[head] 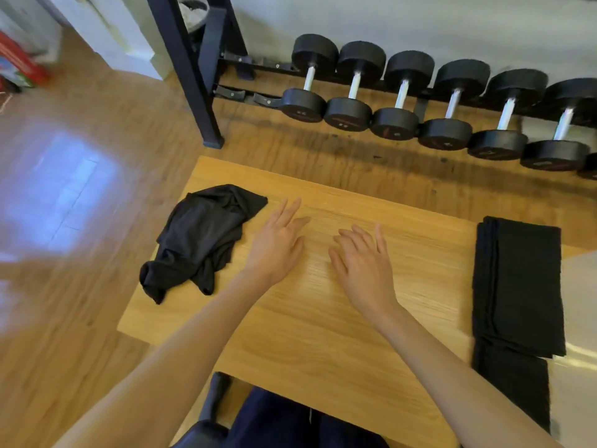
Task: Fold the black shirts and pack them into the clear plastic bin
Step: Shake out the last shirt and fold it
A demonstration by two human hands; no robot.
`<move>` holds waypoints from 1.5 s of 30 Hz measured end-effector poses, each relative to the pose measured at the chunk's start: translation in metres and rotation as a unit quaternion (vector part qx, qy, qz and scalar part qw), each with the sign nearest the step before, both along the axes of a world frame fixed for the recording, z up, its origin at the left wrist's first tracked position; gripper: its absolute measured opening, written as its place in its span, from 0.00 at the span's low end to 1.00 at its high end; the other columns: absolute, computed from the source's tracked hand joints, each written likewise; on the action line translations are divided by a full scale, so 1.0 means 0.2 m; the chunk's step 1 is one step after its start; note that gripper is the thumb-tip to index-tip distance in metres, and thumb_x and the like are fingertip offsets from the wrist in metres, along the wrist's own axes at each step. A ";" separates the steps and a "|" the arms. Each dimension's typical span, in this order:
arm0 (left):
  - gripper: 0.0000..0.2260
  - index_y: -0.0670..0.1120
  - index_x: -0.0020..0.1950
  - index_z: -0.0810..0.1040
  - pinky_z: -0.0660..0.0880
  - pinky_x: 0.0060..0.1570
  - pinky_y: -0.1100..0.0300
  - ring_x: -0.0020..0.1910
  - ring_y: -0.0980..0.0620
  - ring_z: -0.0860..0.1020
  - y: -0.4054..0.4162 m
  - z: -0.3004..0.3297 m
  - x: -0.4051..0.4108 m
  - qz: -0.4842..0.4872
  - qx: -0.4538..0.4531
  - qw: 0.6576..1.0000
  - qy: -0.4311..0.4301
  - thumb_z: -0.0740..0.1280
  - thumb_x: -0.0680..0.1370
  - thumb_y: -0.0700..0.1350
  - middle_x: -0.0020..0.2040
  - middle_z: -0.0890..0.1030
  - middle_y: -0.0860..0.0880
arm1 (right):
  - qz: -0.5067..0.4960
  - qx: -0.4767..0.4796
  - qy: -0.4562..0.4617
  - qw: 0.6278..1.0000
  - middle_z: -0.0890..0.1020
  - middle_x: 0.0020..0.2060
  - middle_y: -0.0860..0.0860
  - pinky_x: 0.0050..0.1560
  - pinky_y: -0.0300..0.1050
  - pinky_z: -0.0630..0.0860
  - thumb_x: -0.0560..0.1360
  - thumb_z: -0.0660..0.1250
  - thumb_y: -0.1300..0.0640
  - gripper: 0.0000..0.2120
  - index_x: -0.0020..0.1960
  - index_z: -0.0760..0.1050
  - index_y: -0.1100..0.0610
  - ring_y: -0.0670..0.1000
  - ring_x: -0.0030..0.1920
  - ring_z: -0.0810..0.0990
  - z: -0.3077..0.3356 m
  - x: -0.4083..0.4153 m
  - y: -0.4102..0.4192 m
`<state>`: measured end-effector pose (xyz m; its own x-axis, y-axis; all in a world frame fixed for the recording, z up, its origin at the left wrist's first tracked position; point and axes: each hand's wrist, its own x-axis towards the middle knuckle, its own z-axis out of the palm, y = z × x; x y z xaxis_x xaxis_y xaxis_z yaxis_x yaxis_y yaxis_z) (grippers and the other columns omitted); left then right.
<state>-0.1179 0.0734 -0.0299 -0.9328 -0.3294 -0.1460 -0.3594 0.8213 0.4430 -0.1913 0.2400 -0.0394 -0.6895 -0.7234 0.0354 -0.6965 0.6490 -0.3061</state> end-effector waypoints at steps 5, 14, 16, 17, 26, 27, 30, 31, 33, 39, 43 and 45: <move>0.17 0.47 0.71 0.72 0.60 0.74 0.50 0.79 0.47 0.50 -0.21 -0.01 0.19 0.060 -0.005 0.998 0.002 0.61 0.82 0.43 0.79 0.58 0.48 | 0.049 -0.004 0.003 0.999 0.82 0.54 0.52 0.75 0.55 0.49 0.81 0.61 0.52 0.13 0.56 0.80 0.58 0.54 0.63 0.76 0.01 0.07 -0.24; 0.21 0.48 0.75 0.66 0.58 0.74 0.52 0.79 0.50 0.49 -0.54 -0.07 0.48 0.170 0.001 0.985 -0.007 0.61 0.82 0.45 0.80 0.55 0.49 | 0.115 0.004 0.000 0.993 0.82 0.53 0.51 0.75 0.52 0.45 0.80 0.64 0.53 0.11 0.56 0.80 0.57 0.52 0.60 0.77 0.00 0.19 -0.64; 0.23 0.47 0.77 0.63 0.57 0.74 0.52 0.79 0.49 0.49 -0.59 -0.07 0.53 0.197 0.011 0.980 -0.008 0.62 0.82 0.44 0.80 0.53 0.48 | 0.127 0.009 -0.018 0.992 0.81 0.56 0.50 0.75 0.51 0.43 0.81 0.61 0.52 0.13 0.60 0.78 0.56 0.51 0.62 0.76 0.01 0.21 -0.74; 0.25 0.46 0.77 0.61 0.57 0.74 0.52 0.79 0.47 0.49 -0.62 -0.08 0.55 0.211 0.012 0.977 -0.010 0.63 0.81 0.44 0.80 0.52 0.47 | 0.131 0.012 -0.035 0.991 0.80 0.59 0.50 0.76 0.50 0.43 0.81 0.60 0.51 0.15 0.63 0.77 0.56 0.51 0.64 0.75 0.02 0.22 -0.78; 0.38 0.46 0.80 0.50 0.68 0.66 0.53 0.73 0.46 0.63 -0.75 -0.12 0.66 0.313 0.114 0.942 -0.036 0.69 0.78 0.50 0.76 0.61 0.45 | 0.088 0.073 -0.128 0.985 0.76 0.64 0.50 0.66 0.48 0.63 0.79 0.63 0.46 0.33 0.78 0.54 0.55 0.53 0.66 0.69 -0.03 0.29 -1.09; 0.37 0.47 0.79 0.51 0.68 0.65 0.53 0.72 0.47 0.64 -0.76 -0.12 0.66 0.311 0.116 0.943 -0.026 0.70 0.77 0.48 0.74 0.63 0.45 | 0.072 0.074 -0.136 0.985 0.78 0.60 0.49 0.65 0.48 0.64 0.78 0.65 0.45 0.33 0.77 0.56 0.55 0.53 0.64 0.69 -0.04 0.29 -1.10; 0.38 0.49 0.79 0.53 0.69 0.65 0.52 0.69 0.47 0.67 -0.77 -0.12 0.64 0.321 0.143 0.936 -0.005 0.72 0.76 0.46 0.71 0.66 0.45 | 0.036 0.076 -0.182 0.980 0.79 0.46 0.46 0.59 0.46 0.64 0.77 0.68 0.47 0.24 0.70 0.71 0.53 0.52 0.58 0.71 -0.06 0.29 -1.10; 0.38 0.49 0.79 0.54 0.69 0.65 0.52 0.69 0.47 0.68 -0.78 -0.12 0.64 0.321 0.154 0.934 -0.004 0.72 0.75 0.45 0.70 0.67 0.45 | 0.033 0.072 -0.192 0.978 0.78 0.43 0.45 0.58 0.45 0.64 0.77 0.68 0.49 0.19 0.66 0.75 0.52 0.52 0.56 0.72 -0.06 0.28 -1.09; 0.37 0.48 0.79 0.57 0.69 0.65 0.55 0.68 0.49 0.69 -0.77 -0.12 0.63 0.308 0.175 0.935 -0.003 0.73 0.75 0.45 0.69 0.68 0.47 | 0.021 0.056 -0.210 0.976 0.76 0.39 0.44 0.55 0.44 0.62 0.76 0.69 0.52 0.11 0.58 0.79 0.52 0.52 0.53 0.73 -0.05 0.27 -1.06; 0.32 0.46 0.75 0.66 0.73 0.60 0.68 0.63 0.55 0.75 -0.72 -0.12 0.54 0.282 0.375 0.882 0.037 0.73 0.73 0.35 0.65 0.76 0.48 | -0.064 0.002 -0.265 0.962 0.76 0.42 0.46 0.51 0.43 0.71 0.74 0.70 0.57 0.02 0.45 0.78 0.52 0.48 0.43 0.76 0.00 0.17 -0.88; 0.26 0.43 0.74 0.67 0.76 0.54 0.70 0.63 0.52 0.76 -0.65 -0.12 0.42 0.257 0.453 0.853 0.026 0.65 0.77 0.28 0.60 0.77 0.49 | -0.148 -0.037 -0.302 0.941 0.79 0.41 0.48 0.38 0.38 0.70 0.72 0.70 0.58 0.03 0.43 0.77 0.56 0.46 0.39 0.76 0.04 0.06 -0.68; 0.24 0.41 0.73 0.68 0.76 0.49 0.72 0.61 0.51 0.77 -0.60 -0.11 0.36 0.252 0.475 0.843 0.033 0.62 0.78 0.27 0.60 0.76 0.47 | -0.192 -0.058 -0.326 0.924 0.80 0.40 0.48 0.37 0.38 0.71 0.72 0.70 0.59 0.03 0.45 0.77 0.57 0.44 0.39 0.76 0.07 0.02 -0.58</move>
